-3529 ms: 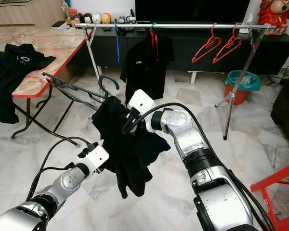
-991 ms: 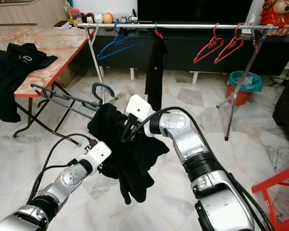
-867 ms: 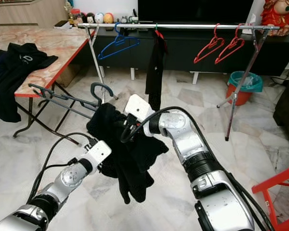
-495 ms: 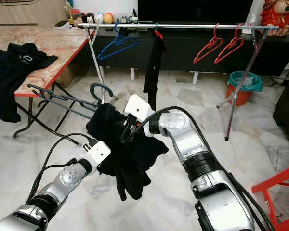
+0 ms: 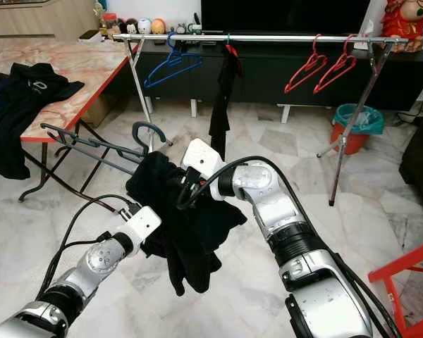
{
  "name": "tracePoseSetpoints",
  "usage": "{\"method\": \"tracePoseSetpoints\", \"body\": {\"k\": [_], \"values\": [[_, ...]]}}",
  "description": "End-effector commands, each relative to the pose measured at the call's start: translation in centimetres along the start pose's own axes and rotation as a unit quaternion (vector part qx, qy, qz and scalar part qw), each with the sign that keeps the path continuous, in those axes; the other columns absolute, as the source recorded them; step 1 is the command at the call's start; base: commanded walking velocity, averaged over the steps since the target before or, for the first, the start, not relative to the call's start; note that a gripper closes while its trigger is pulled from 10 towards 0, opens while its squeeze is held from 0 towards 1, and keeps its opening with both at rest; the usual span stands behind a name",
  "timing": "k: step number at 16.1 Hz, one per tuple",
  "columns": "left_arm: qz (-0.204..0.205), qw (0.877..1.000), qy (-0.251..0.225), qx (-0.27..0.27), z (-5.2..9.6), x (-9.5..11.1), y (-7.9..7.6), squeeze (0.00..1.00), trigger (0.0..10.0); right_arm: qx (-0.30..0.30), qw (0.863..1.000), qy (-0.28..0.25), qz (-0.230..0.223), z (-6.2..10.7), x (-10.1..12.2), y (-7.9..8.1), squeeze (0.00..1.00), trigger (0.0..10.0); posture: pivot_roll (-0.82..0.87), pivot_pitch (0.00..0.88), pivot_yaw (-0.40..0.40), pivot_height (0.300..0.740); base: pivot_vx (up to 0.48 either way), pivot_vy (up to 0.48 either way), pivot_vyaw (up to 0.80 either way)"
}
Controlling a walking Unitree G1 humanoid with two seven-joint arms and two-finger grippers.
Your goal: Hang hanger
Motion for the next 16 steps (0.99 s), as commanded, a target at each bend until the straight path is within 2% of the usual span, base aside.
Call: {"method": "tracePoseSetpoints", "body": {"k": [1, 10, 12, 13, 16], "values": [[0.011, 1.000, 0.008, 0.007, 0.3, -0.5, 0.5, 0.00, 0.0, 0.005, 1.000, -0.021, 0.017, 0.0, 1.3, 0.2, 0.00, 0.0, -0.05, 0.000, 0.025, 0.719, 0.000, 0.000, 0.00], [0.036, 0.999, 0.013, 0.023, 0.9, -1.0, 0.8, 0.00, 0.0, 0.008, 0.999, 0.007, 0.030, 0.5, 0.2, 0.1, 0.00, 0.0, -0.05, 0.000, 0.026, 0.719, 0.000, 0.000, 0.00], [0.047, 0.998, 0.018, 0.036, 1.2, -1.3, 1.4, 0.00, 0.0, 0.016, 0.998, 0.039, 0.048, 0.9, -0.9, 0.2, 0.00, 0.0, -0.05, 0.000, 0.026, 0.719, 0.000, 0.000, 0.00], [0.047, 0.998, 0.018, 0.036, 1.2, -1.3, 1.4, 0.00, 0.0, 0.016, 0.998, 0.039, 0.048, 0.9, -0.9, 0.2, 0.00, 0.0, -0.05, 0.000, 0.026, 0.719, 0.000, 0.000, 0.00], [0.064, 0.996, 0.038, 0.056, 1.5, -2.3, 2.7, 0.00, 0.0, 0.027, 0.997, 0.055, 0.051, 1.7, -1.7, 0.3, 0.00, 0.0, -0.05, 0.000, 0.027, 0.719, 0.000, 0.000, 0.00]]}}
Point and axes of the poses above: a point about 5 cm out from each wrist's last joint towards the gripper, its own z axis pointing back from the gripper into the wrist, its own x axis along the axis of the wrist's last joint, y = z × x, the point moved 3 cm from there along -z, pointing out of the wrist towards the gripper, and after that the axes turned 6 degrees about -z, right-handed, at the moved point
